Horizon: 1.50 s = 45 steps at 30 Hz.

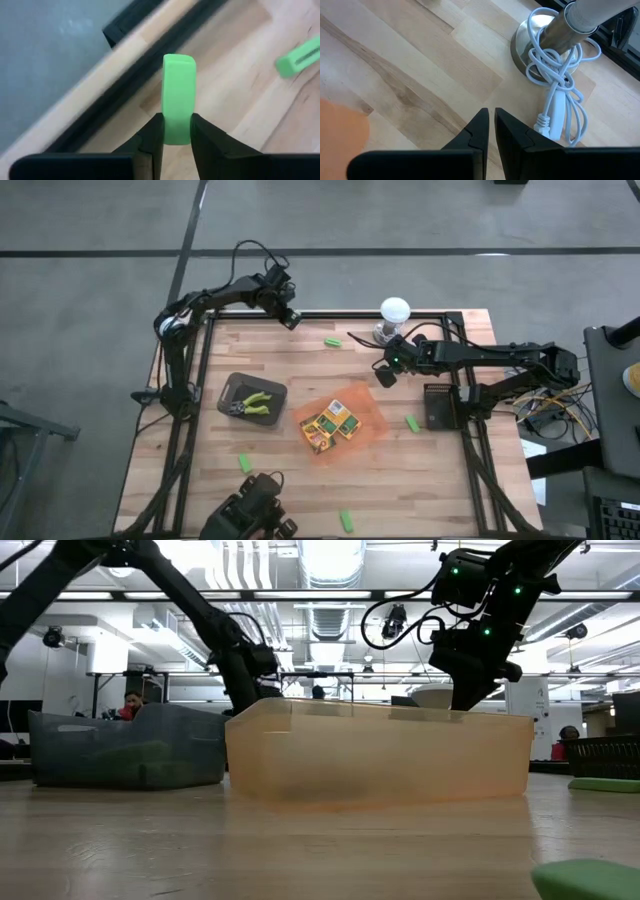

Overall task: Pick & Place School Supplies
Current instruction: Put the green eraser into the black basket

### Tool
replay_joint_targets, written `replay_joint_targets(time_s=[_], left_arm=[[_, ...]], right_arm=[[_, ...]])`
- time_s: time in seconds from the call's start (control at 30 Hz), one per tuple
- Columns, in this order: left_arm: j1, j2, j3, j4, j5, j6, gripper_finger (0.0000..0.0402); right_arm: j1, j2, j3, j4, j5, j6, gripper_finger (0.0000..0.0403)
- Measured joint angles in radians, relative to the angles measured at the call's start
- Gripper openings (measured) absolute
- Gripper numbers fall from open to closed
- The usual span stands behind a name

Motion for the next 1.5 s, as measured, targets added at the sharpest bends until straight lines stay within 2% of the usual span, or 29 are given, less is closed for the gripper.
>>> replay_joint_targets(time_s=[0.27,0.53,0.73,1.0,1.23,1.5], left_arm=[[-0.010,-0.106,0.023,-0.001,0.016,-0.028,0.0085],[-0.050,-0.242,0.022,0.002,0.153,-0.059,0.0085],[-0.125,-0.334,0.022,0.057,0.225,-0.090,0.0085],[-0.285,-0.364,0.022,0.272,0.233,-0.150,0.0085],[-0.388,-0.396,0.022,0.286,0.233,-0.147,0.0085],[-0.431,-0.410,0.019,0.278,0.232,-0.166,0.0085]], right_arm=[[0.000,0.000,0.000,0.000,0.000,0.000,0.0027],[0.000,0.000,0.000,0.000,0.000,0.000,0.0027],[0.000,0.000,0.000,0.000,0.000,0.000,0.0027],[0.000,0.000,0.000,0.000,0.000,0.000,0.0027],[0.000,0.000,0.000,0.000,0.000,0.000,0.0027],[0.000,0.000,0.000,0.000,0.000,0.000,0.0027]])
